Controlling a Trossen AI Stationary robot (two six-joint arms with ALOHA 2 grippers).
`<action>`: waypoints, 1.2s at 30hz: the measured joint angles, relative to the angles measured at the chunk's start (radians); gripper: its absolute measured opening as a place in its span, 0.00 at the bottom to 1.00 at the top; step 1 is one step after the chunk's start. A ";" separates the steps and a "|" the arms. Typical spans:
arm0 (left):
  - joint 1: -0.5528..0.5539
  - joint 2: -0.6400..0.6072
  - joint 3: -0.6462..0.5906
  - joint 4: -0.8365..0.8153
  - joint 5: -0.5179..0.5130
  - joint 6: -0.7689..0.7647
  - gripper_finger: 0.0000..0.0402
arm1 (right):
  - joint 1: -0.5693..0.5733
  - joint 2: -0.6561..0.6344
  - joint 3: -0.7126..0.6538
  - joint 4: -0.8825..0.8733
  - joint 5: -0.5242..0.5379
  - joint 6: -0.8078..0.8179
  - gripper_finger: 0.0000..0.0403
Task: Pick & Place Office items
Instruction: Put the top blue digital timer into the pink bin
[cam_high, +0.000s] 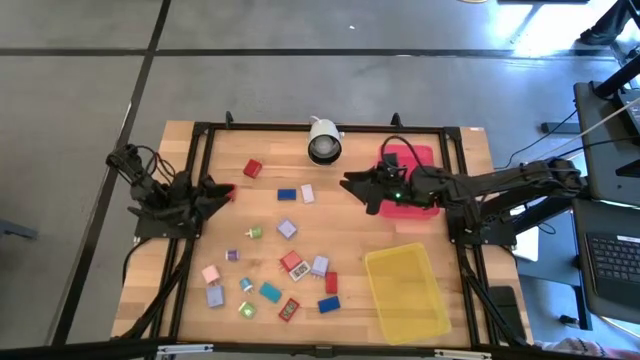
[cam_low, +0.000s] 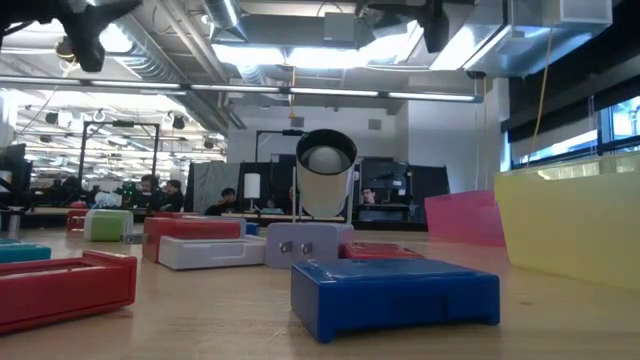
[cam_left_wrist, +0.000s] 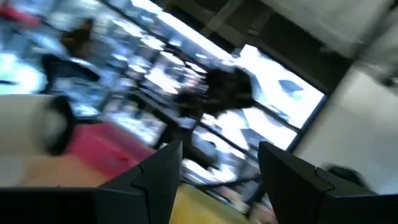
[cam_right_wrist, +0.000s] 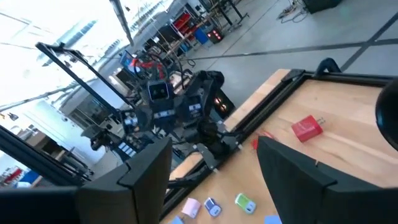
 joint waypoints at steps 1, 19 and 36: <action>0.000 0.000 0.000 -0.002 -0.045 -0.018 0.52 | 0.000 0.004 0.000 0.003 0.000 0.000 0.60; 0.231 0.347 0.023 -0.005 0.053 -0.221 0.53 | -0.018 0.051 0.000 0.002 0.000 0.033 0.60; 0.617 0.759 0.232 -0.267 0.415 0.230 0.53 | -0.060 0.051 0.000 0.008 0.020 0.160 0.60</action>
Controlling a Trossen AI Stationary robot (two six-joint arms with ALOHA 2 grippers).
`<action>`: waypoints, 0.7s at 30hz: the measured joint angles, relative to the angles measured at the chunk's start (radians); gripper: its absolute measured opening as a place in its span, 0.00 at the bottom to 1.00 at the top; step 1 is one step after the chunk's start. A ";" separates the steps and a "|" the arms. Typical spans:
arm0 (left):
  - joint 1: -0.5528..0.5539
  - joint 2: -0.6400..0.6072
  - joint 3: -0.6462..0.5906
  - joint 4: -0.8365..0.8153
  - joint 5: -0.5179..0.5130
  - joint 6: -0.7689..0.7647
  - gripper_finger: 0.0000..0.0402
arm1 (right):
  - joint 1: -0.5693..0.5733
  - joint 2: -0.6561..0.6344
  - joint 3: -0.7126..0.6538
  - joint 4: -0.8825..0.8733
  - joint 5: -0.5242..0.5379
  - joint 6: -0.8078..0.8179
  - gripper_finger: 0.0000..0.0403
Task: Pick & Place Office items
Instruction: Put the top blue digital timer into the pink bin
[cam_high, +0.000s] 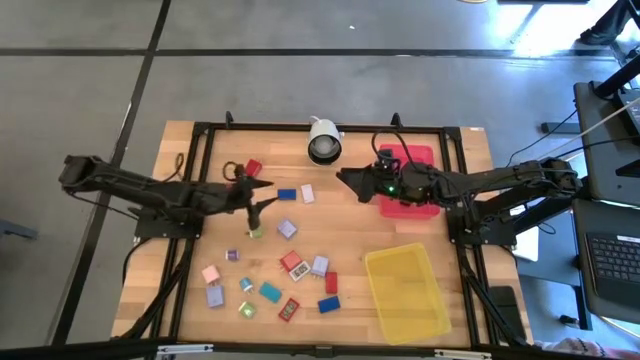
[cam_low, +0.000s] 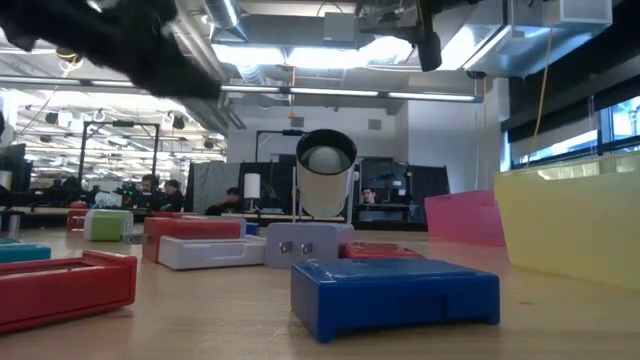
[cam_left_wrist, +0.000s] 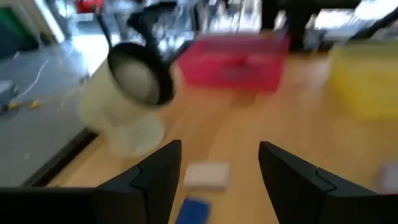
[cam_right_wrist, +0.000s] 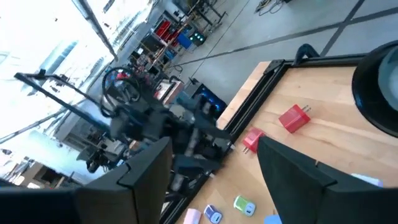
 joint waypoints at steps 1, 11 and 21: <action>0.023 0.019 0.000 -0.014 0.028 -0.007 0.53 | 0.002 0.000 0.000 0.000 0.018 0.007 0.60; 0.170 0.193 0.001 -0.039 0.330 0.117 0.53 | 0.047 0.080 0.000 0.001 0.149 0.084 0.60; 0.297 0.398 0.001 0.058 0.403 0.149 0.53 | 0.050 0.202 0.000 0.006 0.153 0.210 0.60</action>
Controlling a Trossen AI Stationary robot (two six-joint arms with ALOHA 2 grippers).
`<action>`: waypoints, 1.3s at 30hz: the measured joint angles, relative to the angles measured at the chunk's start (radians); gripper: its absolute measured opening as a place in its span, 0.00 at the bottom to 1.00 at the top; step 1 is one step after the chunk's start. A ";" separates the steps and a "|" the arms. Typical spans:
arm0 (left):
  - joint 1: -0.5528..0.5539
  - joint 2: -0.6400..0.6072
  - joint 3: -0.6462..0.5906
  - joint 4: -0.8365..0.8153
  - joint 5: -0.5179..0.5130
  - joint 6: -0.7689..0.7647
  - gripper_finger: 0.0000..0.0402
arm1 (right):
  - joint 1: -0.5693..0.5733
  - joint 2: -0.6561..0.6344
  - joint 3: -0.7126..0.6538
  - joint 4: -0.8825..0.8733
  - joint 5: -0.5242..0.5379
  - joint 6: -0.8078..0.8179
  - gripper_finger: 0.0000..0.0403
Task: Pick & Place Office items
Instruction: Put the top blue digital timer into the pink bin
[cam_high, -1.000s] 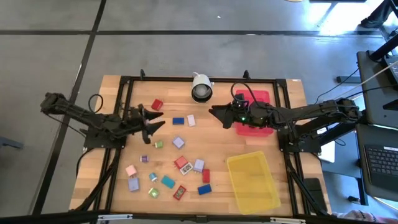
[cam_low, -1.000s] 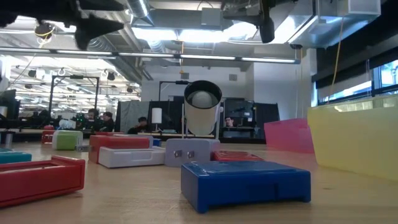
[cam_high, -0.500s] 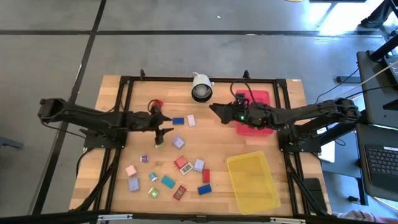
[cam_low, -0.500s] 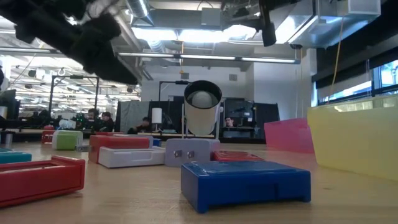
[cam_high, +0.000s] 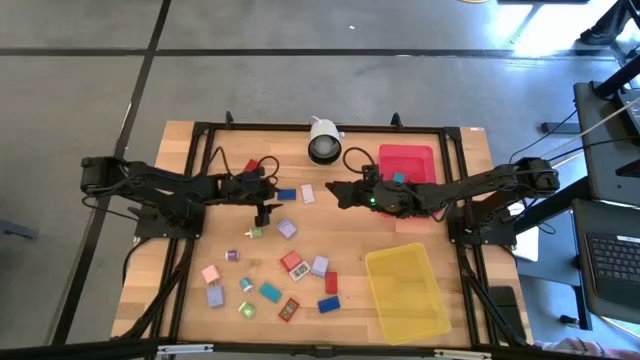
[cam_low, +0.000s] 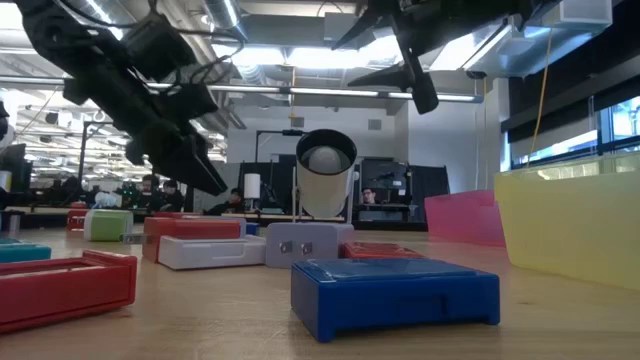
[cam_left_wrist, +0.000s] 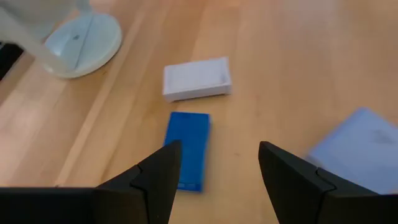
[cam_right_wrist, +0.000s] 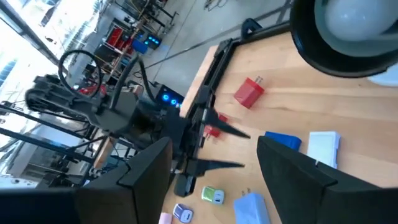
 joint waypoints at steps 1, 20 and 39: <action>0.012 0.019 0.000 0.019 0.001 0.000 0.53 | 0.000 0.007 0.000 0.000 0.000 0.006 0.60; 0.157 0.306 0.005 0.236 0.122 -0.060 0.53 | -0.004 0.016 0.000 0.010 0.000 -0.002 0.60; 0.098 0.077 -0.002 0.254 0.134 -0.069 0.53 | -0.017 0.015 0.000 0.010 -0.078 -0.007 0.60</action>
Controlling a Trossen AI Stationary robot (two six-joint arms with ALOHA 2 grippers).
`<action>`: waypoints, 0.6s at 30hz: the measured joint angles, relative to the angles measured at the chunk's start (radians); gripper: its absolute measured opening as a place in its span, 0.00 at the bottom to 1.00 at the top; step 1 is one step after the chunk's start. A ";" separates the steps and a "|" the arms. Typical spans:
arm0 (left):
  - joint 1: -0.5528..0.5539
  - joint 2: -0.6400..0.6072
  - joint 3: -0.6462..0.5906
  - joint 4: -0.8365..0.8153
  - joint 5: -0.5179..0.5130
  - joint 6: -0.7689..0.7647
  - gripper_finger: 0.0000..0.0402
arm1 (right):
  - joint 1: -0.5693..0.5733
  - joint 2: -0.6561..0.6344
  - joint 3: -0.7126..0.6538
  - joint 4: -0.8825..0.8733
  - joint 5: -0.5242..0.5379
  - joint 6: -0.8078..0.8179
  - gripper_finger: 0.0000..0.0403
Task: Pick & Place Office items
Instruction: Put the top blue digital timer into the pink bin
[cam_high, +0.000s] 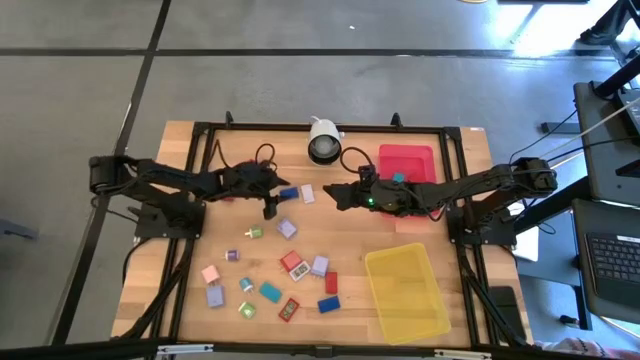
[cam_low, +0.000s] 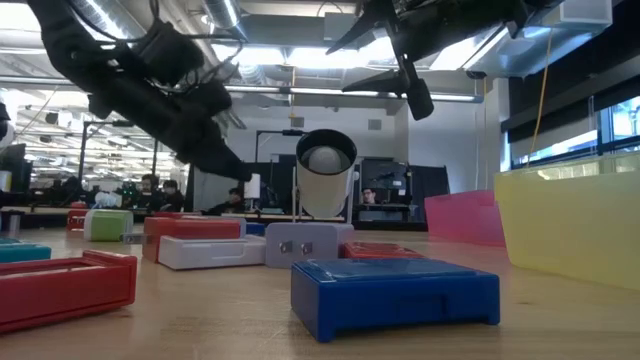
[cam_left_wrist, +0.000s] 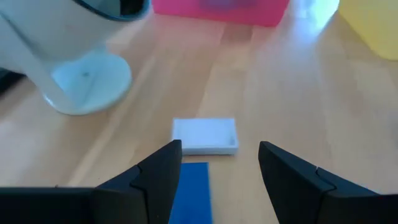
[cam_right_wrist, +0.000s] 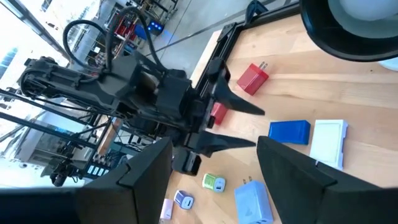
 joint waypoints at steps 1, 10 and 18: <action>0.002 0.001 0.000 -0.002 -0.009 0.023 0.53 | 0.000 0.000 0.000 0.000 0.000 0.000 0.60; 0.049 0.131 0.000 0.001 0.011 0.002 0.53 | 0.000 0.000 0.000 0.000 -0.034 -0.001 0.60; 0.068 0.273 0.003 0.021 0.013 -0.010 0.53 | 0.001 0.000 0.000 0.000 -0.052 -0.001 0.60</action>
